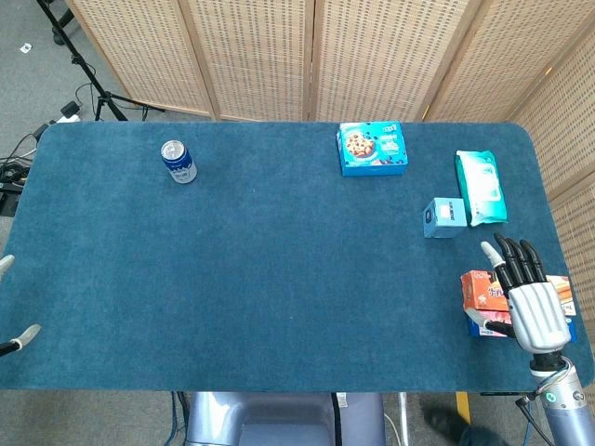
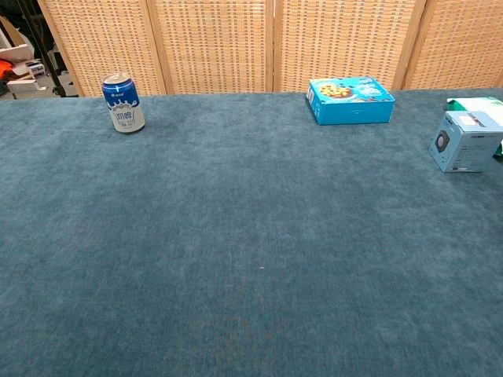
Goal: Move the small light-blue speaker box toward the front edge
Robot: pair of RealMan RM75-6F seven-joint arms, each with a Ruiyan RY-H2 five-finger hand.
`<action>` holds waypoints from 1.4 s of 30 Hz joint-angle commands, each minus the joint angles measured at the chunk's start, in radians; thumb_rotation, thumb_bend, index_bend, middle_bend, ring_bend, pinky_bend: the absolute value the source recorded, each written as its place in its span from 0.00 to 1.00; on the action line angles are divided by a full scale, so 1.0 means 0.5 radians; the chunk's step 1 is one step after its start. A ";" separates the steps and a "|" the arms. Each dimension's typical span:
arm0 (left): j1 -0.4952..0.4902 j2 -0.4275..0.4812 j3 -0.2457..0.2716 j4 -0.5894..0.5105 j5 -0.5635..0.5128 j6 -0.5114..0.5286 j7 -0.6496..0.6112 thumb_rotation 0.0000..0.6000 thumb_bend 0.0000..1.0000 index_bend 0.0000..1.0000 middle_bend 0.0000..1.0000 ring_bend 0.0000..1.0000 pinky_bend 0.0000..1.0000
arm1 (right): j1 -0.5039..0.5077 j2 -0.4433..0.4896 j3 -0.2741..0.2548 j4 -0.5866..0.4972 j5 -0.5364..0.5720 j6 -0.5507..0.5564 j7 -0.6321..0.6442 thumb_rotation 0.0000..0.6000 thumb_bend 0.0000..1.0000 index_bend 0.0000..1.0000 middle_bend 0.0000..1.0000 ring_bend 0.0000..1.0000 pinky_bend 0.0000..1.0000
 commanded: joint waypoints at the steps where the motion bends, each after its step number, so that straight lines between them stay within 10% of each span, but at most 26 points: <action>1: -0.001 -0.002 -0.002 0.003 -0.002 -0.002 0.002 1.00 0.00 0.00 0.00 0.00 0.00 | 0.001 0.002 -0.001 -0.002 -0.001 -0.003 0.002 1.00 0.00 0.00 0.00 0.00 0.00; 13: -0.036 -0.033 -0.044 -0.003 -0.102 -0.076 0.082 1.00 0.00 0.00 0.00 0.00 0.00 | 0.210 0.035 0.093 0.095 0.099 -0.327 -0.002 1.00 0.00 0.00 0.00 0.00 0.00; 21: -0.073 -0.040 -0.063 -0.020 -0.177 -0.168 0.125 1.00 0.00 0.00 0.00 0.00 0.00 | 0.641 0.071 0.257 0.284 0.386 -1.079 0.036 1.00 0.00 0.00 0.00 0.00 0.00; 32: -0.133 -0.068 -0.104 -0.028 -0.291 -0.284 0.205 1.00 0.00 0.00 0.00 0.00 0.00 | 1.118 -0.307 0.307 1.094 0.750 -1.922 -0.012 1.00 0.00 0.00 0.00 0.00 0.00; 42: -0.173 -0.104 -0.122 -0.024 -0.366 -0.355 0.292 1.00 0.00 0.00 0.00 0.00 0.00 | 1.231 -0.513 0.243 1.464 0.777 -2.167 0.076 1.00 0.00 0.00 0.00 0.00 0.00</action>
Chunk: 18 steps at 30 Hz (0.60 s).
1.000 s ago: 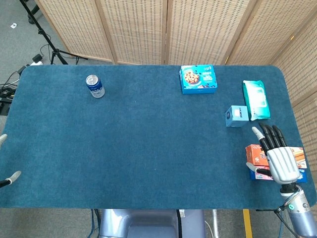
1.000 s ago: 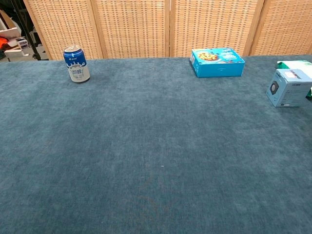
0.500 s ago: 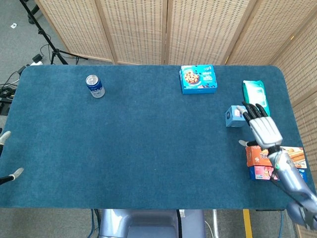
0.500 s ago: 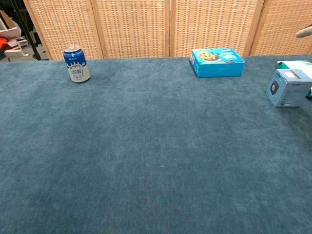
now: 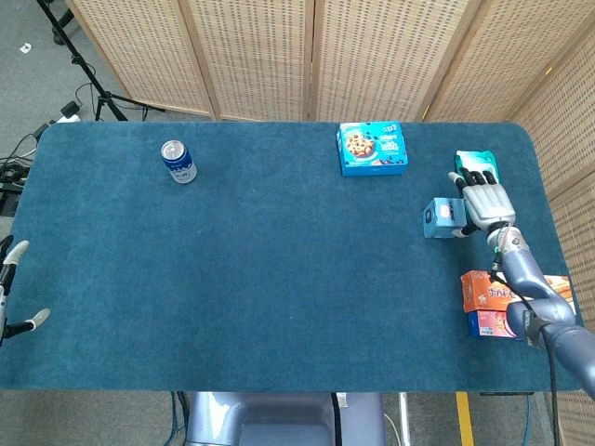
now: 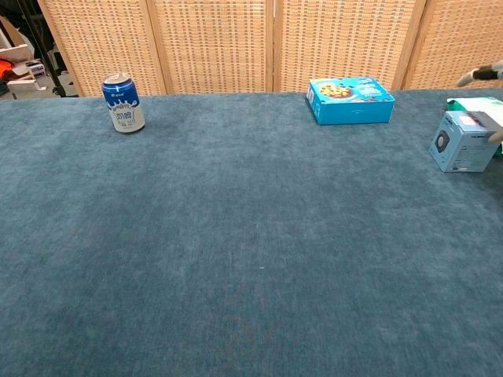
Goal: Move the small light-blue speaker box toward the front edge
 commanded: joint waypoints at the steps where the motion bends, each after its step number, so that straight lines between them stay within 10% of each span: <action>1: -0.014 -0.013 -0.008 0.007 -0.027 -0.025 0.023 1.00 0.00 0.00 0.00 0.00 0.00 | 0.046 -0.083 -0.035 0.095 -0.007 -0.055 0.049 1.00 0.00 0.00 0.00 0.00 0.00; 6: -0.025 -0.024 -0.018 0.011 -0.055 -0.041 0.045 1.00 0.00 0.00 0.00 0.00 0.00 | 0.066 -0.174 -0.053 0.199 -0.043 -0.042 0.115 1.00 0.00 0.09 0.19 0.17 0.17; 10: -0.031 -0.028 -0.021 0.015 -0.068 -0.051 0.051 1.00 0.00 0.00 0.00 0.00 0.00 | 0.064 -0.267 -0.047 0.301 -0.071 0.069 0.158 1.00 0.00 0.39 0.48 0.45 0.32; 18: -0.028 -0.017 -0.020 0.013 -0.067 -0.045 0.028 1.00 0.00 0.00 0.00 0.00 0.00 | 0.031 -0.317 -0.073 0.369 -0.198 0.347 0.357 1.00 0.23 0.46 0.56 0.51 0.36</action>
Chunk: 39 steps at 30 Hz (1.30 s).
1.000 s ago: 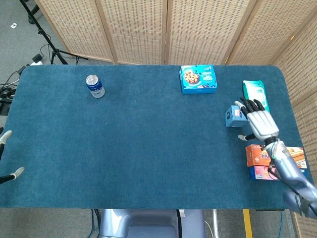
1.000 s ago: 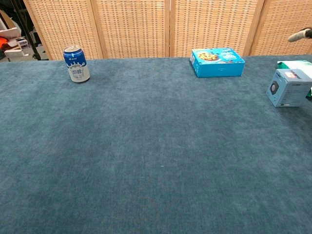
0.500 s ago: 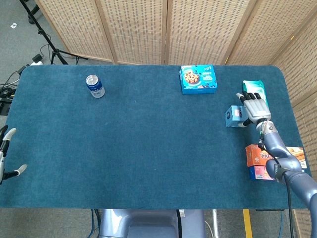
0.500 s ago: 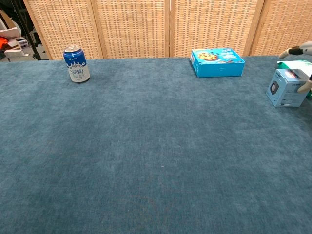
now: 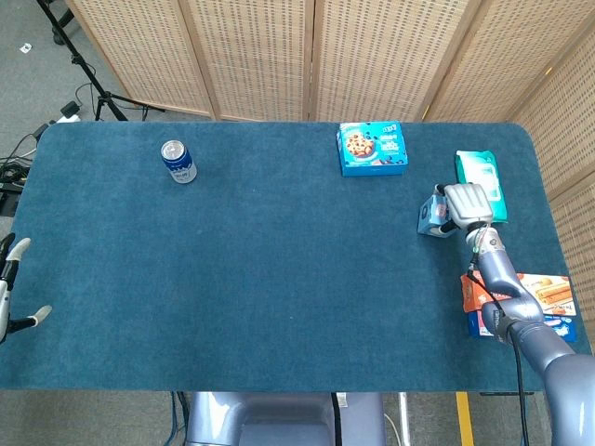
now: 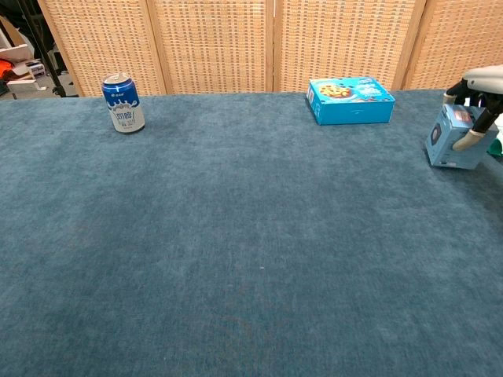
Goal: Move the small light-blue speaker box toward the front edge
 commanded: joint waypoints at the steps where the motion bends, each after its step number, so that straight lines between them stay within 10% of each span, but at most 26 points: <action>1: 0.004 0.009 0.004 -0.003 0.011 0.009 -0.015 1.00 0.00 0.00 0.00 0.00 0.00 | -0.025 0.035 -0.019 -0.048 -0.076 0.137 0.102 1.00 0.25 0.46 0.57 0.52 0.36; 7: 0.017 0.028 0.016 -0.013 0.054 0.038 -0.055 1.00 0.00 0.00 0.00 0.00 0.00 | -0.079 0.415 -0.071 -0.653 -0.217 0.256 0.356 1.00 0.31 0.46 0.57 0.53 0.36; 17: 0.048 0.061 0.051 -0.026 0.154 0.108 -0.126 1.00 0.00 0.00 0.00 0.00 0.00 | 0.044 1.316 -0.247 -1.957 -0.431 -0.181 0.580 1.00 0.40 0.46 0.57 0.53 0.36; 33: 0.071 0.095 0.059 -0.022 0.173 0.142 -0.205 1.00 0.00 0.00 0.00 0.00 0.00 | 0.373 1.358 -0.414 -2.207 -0.472 -0.897 0.623 1.00 0.41 0.48 0.56 0.52 0.36; 39: 0.071 0.094 0.060 -0.023 0.174 0.141 -0.201 1.00 0.00 0.00 0.00 0.00 0.00 | 0.363 1.259 -0.419 -2.161 -0.376 -0.895 0.555 1.00 0.04 0.02 0.00 0.01 0.23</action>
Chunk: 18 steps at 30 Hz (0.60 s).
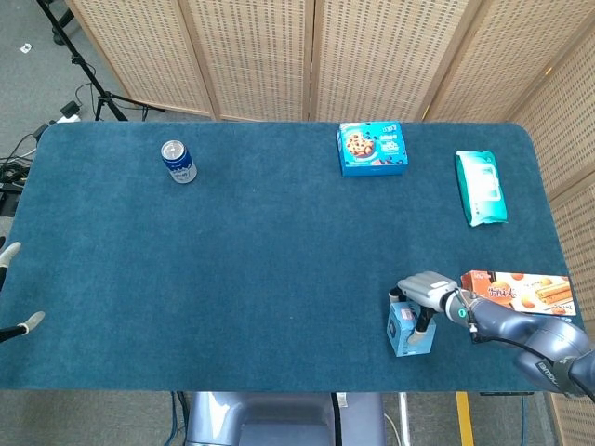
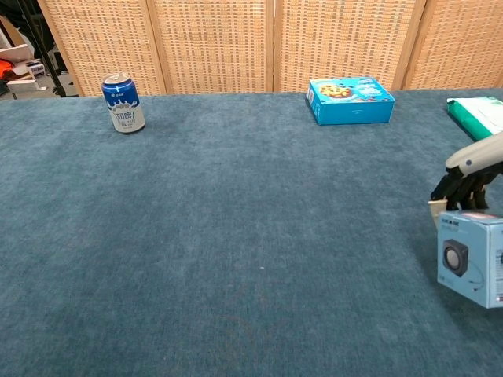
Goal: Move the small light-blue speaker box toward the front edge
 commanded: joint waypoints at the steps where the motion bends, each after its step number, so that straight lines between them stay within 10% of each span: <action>1: -0.003 -0.002 0.004 0.000 0.002 -0.008 0.006 1.00 0.00 0.00 0.00 0.00 0.00 | -0.013 -0.045 0.000 0.030 0.059 0.025 -0.032 1.00 0.01 0.00 0.00 0.00 0.18; 18: -0.001 -0.014 0.018 0.003 0.034 0.003 0.024 1.00 0.00 0.00 0.00 0.00 0.00 | -0.330 0.014 0.069 -0.085 0.151 0.763 -0.383 1.00 0.00 0.00 0.00 0.00 0.10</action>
